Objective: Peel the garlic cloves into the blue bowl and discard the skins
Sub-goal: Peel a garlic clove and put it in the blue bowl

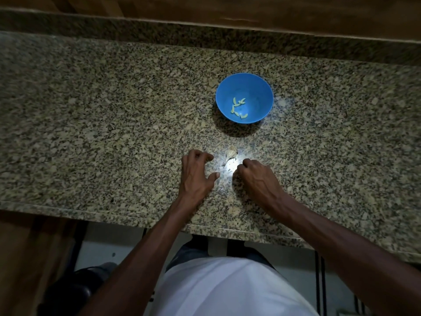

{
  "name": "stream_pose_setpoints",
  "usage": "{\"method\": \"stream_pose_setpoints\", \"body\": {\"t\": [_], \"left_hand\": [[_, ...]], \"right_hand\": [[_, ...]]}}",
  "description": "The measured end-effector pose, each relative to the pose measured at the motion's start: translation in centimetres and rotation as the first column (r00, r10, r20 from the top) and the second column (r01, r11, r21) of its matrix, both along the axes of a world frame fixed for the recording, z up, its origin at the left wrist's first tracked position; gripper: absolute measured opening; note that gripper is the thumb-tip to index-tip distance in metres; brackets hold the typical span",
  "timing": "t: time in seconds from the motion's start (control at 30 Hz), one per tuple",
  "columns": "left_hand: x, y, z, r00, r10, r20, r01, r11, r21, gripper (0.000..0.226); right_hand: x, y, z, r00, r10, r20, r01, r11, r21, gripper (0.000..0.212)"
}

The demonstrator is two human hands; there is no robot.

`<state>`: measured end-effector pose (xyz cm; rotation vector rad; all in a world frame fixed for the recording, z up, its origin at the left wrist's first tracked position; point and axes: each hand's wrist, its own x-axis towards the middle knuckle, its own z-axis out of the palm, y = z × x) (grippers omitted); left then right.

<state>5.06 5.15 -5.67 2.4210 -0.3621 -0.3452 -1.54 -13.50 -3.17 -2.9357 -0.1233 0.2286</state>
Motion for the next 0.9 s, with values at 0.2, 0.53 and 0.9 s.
{"method": "stream_pose_setpoints", "body": {"t": [0.2, 0.53, 0.9], "left_hand": [[0.0, 0.2, 0.1, 1.0, -0.01, -0.009, 0.01, 1.0, -0.018, 0.044], [-0.1, 0.0, 0.3, 1.0, -0.01, -0.017, 0.01, 1.0, 0.015, 0.043], [-0.4, -0.4, 0.9, 0.999, -0.001, -0.032, 0.002, 1.0, 0.031, 0.043]], "right_hand": [[-0.4, -0.5, -0.5, 1.0, 0.014, 0.025, -0.015, 1.0, 0.021, 0.004], [-0.6, -0.7, -1.0, 0.995, 0.085, 0.056, -0.084, 0.996, -0.013, 0.007], [-0.3, -0.7, -0.7, 0.987, 0.131, 0.094, -0.13, 0.991, -0.015, 0.004]]}}
